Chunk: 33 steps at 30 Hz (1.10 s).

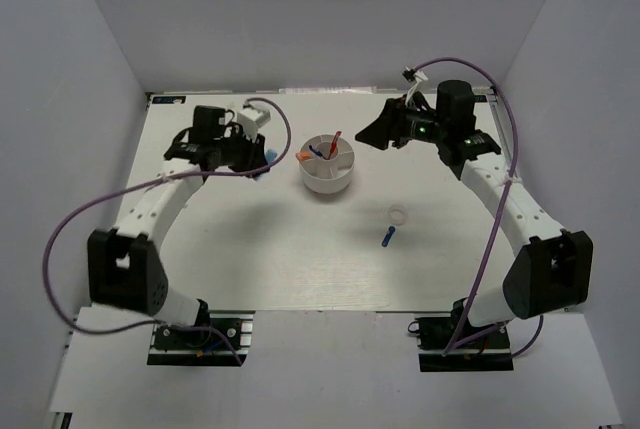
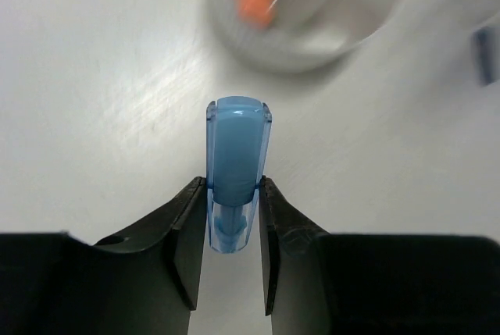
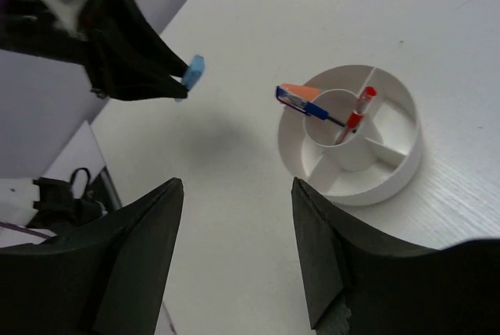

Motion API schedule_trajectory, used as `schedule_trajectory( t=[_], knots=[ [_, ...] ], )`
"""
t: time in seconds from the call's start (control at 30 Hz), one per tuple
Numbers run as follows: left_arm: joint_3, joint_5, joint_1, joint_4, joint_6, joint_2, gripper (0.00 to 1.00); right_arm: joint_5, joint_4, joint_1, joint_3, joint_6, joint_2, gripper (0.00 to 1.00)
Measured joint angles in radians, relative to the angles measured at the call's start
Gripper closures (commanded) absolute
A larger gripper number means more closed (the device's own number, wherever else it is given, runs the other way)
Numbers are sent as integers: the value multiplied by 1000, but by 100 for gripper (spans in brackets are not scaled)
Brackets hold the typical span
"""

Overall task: Sort the stationery into containers
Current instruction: Pick up the stationery from the center of the board.

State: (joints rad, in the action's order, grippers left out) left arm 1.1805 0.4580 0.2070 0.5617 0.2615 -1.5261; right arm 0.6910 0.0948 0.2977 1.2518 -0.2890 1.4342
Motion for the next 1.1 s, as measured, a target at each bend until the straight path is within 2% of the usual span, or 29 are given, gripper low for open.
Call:
schedule_trajectory(
  t=[0.1, 0.17, 0.4, 0.63, 0.9, 1.1],
  knots=[
    [16, 104, 14, -68, -66, 171, 91, -1, -24, 34, -1, -85, -1, 39],
    [41, 158, 22, -93, -96, 217, 91, -6, -48, 63, 1, -146, -1, 39],
    [64, 228, 46, -81, -116, 187, 91, -37, -99, 183, 105, -276, 76, 36],
    [113, 214, 94, -10, -39, 152, 92, -115, -58, 284, 171, -275, 148, 36],
    [132, 183, 136, 29, 22, 152, 92, -139, -26, 302, 175, -292, 224, 45],
    [143, 159, 166, 44, 56, 150, 92, -141, -19, 313, 197, -305, 229, 60]
  ],
)
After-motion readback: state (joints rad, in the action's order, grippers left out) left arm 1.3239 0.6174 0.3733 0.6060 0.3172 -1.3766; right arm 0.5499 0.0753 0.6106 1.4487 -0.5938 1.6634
